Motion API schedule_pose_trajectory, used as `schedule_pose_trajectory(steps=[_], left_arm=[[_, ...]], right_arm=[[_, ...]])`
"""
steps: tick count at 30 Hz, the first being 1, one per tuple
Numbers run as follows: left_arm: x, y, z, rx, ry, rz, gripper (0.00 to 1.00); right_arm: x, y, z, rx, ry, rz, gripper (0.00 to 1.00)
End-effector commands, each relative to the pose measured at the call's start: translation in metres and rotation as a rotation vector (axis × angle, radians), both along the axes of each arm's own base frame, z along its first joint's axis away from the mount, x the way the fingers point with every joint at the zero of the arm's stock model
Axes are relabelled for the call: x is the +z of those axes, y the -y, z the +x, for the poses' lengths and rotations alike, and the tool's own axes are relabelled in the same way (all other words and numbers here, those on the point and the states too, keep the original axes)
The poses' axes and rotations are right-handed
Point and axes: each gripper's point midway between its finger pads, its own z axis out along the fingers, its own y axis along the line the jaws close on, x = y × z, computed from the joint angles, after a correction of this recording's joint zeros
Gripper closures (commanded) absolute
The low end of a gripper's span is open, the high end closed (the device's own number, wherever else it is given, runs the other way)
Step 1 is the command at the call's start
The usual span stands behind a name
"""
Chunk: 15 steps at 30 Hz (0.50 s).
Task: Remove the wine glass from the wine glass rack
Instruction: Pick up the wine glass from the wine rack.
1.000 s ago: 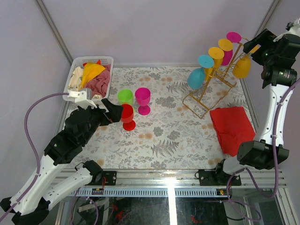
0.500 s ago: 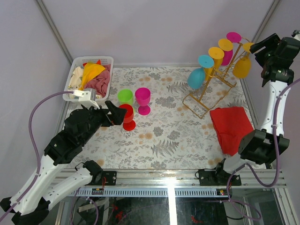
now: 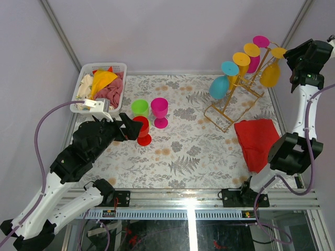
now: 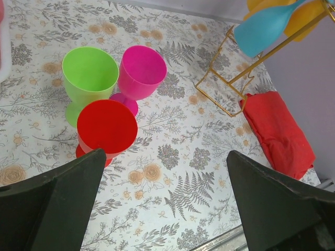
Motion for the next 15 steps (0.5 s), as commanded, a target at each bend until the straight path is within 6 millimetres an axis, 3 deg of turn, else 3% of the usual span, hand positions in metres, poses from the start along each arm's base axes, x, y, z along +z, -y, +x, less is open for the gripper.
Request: schedule_pose_trajectory(steps=[1, 15], left_arm=[[0.016, 0.004, 0.004, -0.018, 0.059, -0.013, 0.00], [0.014, 0.004, 0.004, -0.018, 0.044, -0.011, 0.00]], right_arm=[[0.019, 0.008, 0.019, 0.010, 0.061, -0.002, 0.45], [0.009, 0.011, 0.036, 0.035, 0.064, 0.027, 0.51]])
